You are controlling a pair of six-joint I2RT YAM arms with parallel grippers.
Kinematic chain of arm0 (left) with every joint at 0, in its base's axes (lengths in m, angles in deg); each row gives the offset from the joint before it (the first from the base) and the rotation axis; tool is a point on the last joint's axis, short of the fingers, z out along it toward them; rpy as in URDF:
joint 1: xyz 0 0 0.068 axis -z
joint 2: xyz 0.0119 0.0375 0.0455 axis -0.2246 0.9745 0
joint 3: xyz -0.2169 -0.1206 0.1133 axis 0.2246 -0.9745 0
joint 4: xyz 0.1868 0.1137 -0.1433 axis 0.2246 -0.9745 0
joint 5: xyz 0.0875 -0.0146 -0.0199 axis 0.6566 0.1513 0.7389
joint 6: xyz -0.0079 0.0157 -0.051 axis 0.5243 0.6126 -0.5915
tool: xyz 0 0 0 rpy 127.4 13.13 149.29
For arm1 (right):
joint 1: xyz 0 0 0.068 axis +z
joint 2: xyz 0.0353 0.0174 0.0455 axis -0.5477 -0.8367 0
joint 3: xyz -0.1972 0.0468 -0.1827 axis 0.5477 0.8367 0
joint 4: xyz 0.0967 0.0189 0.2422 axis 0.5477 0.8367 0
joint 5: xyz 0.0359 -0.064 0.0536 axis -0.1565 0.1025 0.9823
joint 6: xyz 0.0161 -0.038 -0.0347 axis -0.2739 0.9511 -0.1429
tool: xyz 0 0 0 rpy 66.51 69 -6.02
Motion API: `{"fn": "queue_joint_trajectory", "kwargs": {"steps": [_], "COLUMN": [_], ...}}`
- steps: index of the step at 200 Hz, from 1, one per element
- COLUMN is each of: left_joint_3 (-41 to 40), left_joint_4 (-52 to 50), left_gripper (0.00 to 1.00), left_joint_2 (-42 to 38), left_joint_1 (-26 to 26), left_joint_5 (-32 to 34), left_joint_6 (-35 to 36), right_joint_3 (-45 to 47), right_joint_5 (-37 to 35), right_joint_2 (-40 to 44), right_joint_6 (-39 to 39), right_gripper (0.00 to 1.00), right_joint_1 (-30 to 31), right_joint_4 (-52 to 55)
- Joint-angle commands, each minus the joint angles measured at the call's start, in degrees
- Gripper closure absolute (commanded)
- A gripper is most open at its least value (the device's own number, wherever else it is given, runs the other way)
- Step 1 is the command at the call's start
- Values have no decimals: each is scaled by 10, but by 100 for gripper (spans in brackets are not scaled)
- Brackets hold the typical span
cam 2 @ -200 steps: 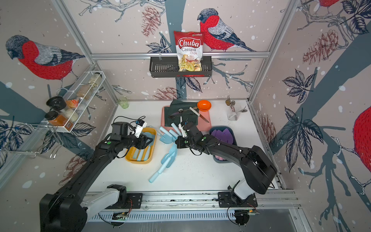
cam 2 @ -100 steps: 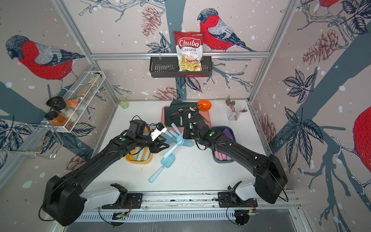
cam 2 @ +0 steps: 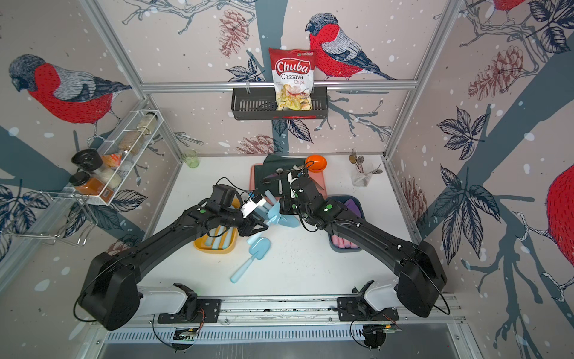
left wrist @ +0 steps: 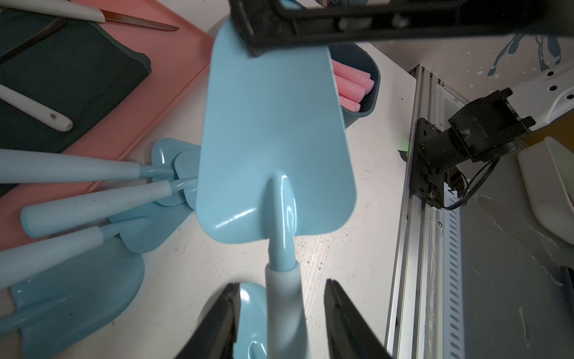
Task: Sort the small shovels by color and place them into the storage box
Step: Pick up the shovel from the center of the board, then place the shovel in the storage box.
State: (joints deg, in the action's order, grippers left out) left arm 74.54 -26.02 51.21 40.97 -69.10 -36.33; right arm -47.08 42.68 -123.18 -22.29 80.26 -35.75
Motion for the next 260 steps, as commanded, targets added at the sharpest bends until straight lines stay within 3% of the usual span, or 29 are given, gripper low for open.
{"fn": "queue_joint_trajectory", "kwargs": {"steps": [1, 18, 30, 39, 52, 72, 81, 95, 107, 130, 158, 200, 260], "left_joint_3": [7, 12, 17, 20, 24, 22, 19, 13, 9, -6, -25, -57, -48], "left_joint_4": [18, 18, 18, 17, 17, 14, 12, 4, -3, -13, -23, -21, -43], "left_gripper": [54, 58, 67, 77, 100, 100, 100, 100, 100, 100, 100, 100, 99], "left_joint_2": [9, 18, 21, 24, 24, 17, 12, 0, -11, -35, -51, -32, 2], "left_joint_1": [3, 5, 6, 7, 7, 7, 7, 5, -1, -36, -101, -129, -139], "left_joint_5": [-6, -6, -7, -11, -18, -11, 4, 55, 118, 241, 343, 421, 422], "left_joint_6": [-12, -18, -22, -24, -26, -34, -41, -53, -68, -95, -147, -168, -219], "right_joint_3": [-5, -7, -9, -10, -10, -11, -9, -3, 10, 48, 86, 95, 102], "right_joint_5": [6, 9, 10, 13, 15, 12, 5, -14, -26, -31, -30, -23, -23], "right_joint_2": [9, 11, 12, 12, 11, 14, 18, 28, 39, 65, 89, 83, 80], "right_joint_6": [-3, -3, -1, 0, 3, 7, 6, -2, -11, -28, -41, -44, -44], "right_gripper": [100, 100, 100, 100, 100, 98, 88, 59, 51, 50, 50, 50, 50], "right_joint_1": [3, 3, 5, 6, 7, 9, 9, 7, 4, -6, -11, -13, -13], "right_joint_4": [-30, -32, -32, -32, -33, -30, -26, -20, -16, -26, -40, -43, -35]}}
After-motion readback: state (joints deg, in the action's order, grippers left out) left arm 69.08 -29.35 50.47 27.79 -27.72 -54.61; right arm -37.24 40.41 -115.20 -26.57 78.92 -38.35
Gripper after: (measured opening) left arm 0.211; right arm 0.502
